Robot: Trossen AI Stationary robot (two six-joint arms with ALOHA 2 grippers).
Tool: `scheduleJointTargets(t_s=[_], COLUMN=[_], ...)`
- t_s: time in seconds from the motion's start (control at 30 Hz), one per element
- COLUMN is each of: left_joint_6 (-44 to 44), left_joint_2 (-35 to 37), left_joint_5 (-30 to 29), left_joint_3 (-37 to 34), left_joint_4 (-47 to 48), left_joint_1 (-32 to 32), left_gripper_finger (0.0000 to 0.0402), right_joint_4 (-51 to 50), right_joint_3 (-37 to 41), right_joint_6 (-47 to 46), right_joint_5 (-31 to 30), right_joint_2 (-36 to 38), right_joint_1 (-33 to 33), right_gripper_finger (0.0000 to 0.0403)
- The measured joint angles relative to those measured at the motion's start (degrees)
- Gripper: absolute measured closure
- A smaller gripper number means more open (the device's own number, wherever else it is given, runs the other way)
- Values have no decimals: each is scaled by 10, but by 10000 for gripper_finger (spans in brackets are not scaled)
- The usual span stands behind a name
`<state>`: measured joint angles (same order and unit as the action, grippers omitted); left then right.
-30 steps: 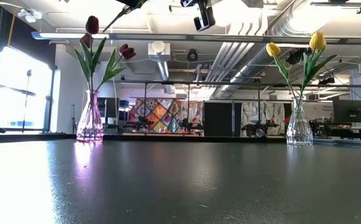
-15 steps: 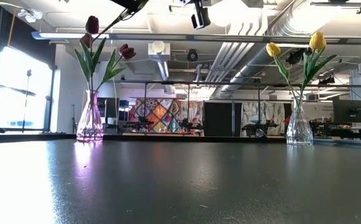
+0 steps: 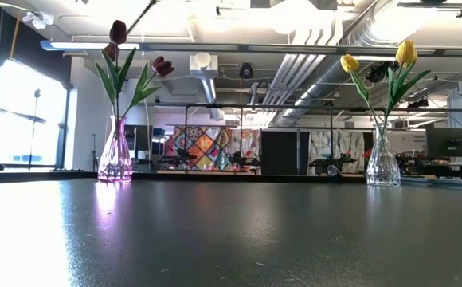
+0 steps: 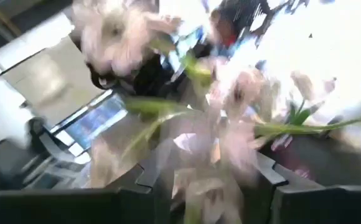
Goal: Sort flowers into vase by color
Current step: Put the white flowers into the bottom transparent flower vase
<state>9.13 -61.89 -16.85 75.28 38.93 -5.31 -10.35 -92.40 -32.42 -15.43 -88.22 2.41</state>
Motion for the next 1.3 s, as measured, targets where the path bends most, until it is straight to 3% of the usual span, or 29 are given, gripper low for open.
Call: scheduleJointTargets(t_s=[0.13, 0.27, 0.7, 0.87, 1.1, 1.3], left_joint_6=[-28, -47, -110, -166, -215, -251], left_joint_2=[61, 126, 315, 373, 509, 598], left_joint_5=[0, 0, 8, 22, 43, 123], left_joint_3=[-20, -44, -72, -149, -281, -350], left_joint_4=[-30, -32, -27, -40, -149, -143], left_joint_1=[-21, -38, -46, -46, -46, -46], left_gripper_finger=[401, 401, 401, 401, 401, 401], right_joint_4=[-13, -51, -89, -86, -102, -136], right_joint_3=[5, 6, 8, 8, 8, 8], right_joint_6=[46, 55, 14, 8, -17, -44], right_joint_5=[-104, -161, -161, -161, -161, -171], right_joint_2=[39, 60, 52, 51, 51, 51], right_joint_1=[33, 52, 67, 67, 73, 81], right_gripper_finger=[269, 269, 269, 269, 269, 269])
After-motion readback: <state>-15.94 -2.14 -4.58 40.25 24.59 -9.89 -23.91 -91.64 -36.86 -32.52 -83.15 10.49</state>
